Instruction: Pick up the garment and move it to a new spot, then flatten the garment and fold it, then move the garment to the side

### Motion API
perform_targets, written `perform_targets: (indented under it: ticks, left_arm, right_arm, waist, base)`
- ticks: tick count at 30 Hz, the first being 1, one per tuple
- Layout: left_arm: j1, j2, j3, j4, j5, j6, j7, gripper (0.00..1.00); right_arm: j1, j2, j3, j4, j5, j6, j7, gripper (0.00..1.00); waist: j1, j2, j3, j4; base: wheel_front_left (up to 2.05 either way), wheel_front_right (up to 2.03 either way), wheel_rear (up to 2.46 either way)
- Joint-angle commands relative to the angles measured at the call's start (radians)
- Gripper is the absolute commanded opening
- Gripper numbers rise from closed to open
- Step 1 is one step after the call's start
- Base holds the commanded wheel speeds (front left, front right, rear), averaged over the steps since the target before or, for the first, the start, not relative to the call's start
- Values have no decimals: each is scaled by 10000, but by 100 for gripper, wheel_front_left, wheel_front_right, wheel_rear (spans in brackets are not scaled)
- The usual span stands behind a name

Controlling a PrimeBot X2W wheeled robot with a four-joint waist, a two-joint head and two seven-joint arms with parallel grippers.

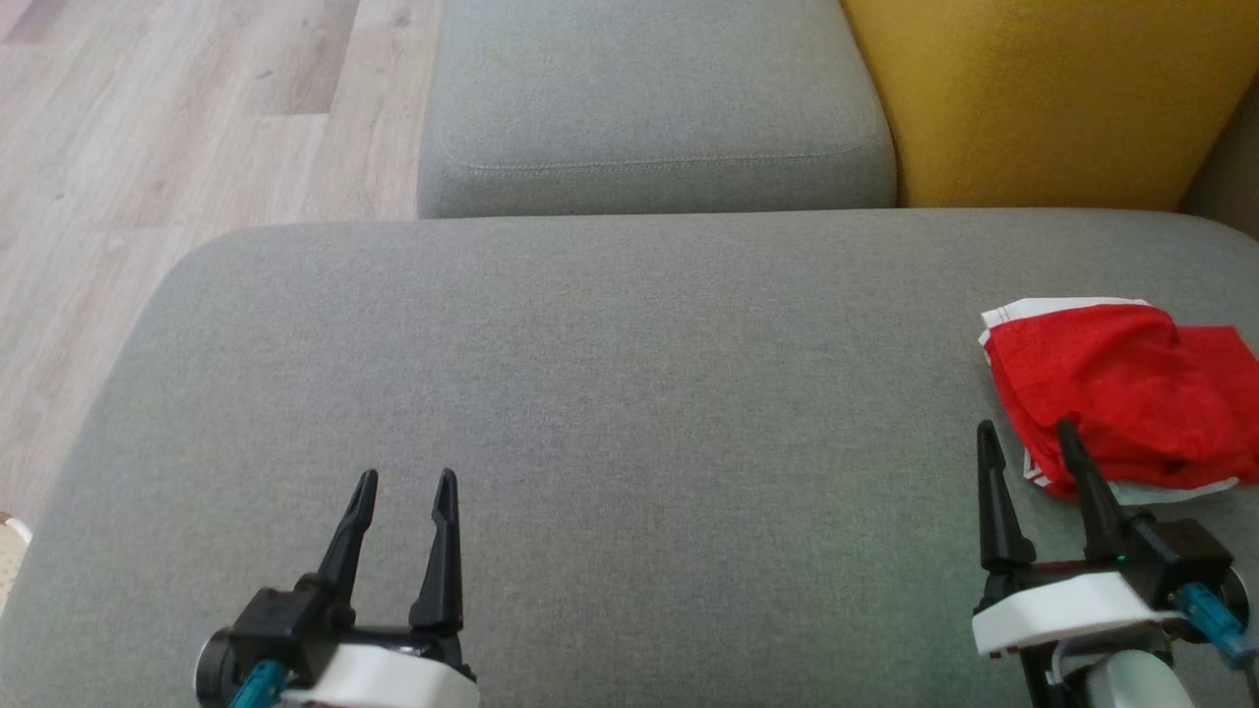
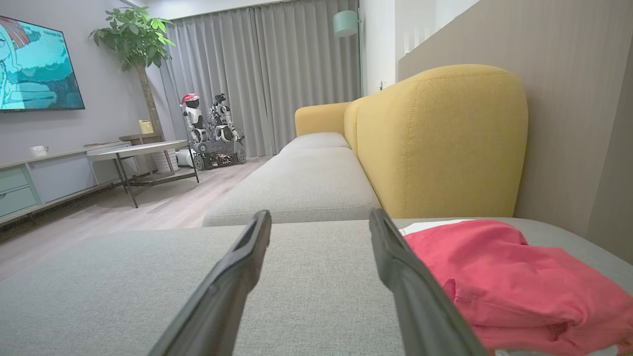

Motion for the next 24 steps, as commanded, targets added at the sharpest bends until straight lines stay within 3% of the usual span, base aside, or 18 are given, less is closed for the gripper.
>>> perform_targets:
  ticks: [1, 10, 11, 14, 24]
  left_arm:
    - [-399, -45, 386, -309, -63, -53, -53, 100]
    - [-386, -45, 536, -266, -218, -122, -53, 100]
    - [24, 2, 139, 102, -180, -91, -2, 0]
    - [225, 2, 79, 619, -197, -84, 11, 0]
    - [24, 76, 260, 724, -1398, -210, 220, 0]
  right_arm:
    - [-325, -33, 225, -413, 76, -9, -116, 100]
    - [-307, -32, 249, -417, 84, -9, -119, 100]
    - [0, 4, 12, -6, 3, 0, 0, 0]
    - [231, 21, 32, 485, 22, 0, 25, 0]
    - [94, 17, -69, 470, 1209, -1, 334, 0]
  waist:
    - [1, 0, 2, 7]
    - [1, 0, -1, 63]
    - [1, 0, 0, 63]
    - [1, 0, 3, 65]
    - [1, 0, 103, 12]
  base:
    - [0, 0, 0]
    - [0, 0, 0]
    - [0, 0, 0]
    - [0, 0, 0]
    - [0, 0, 0]
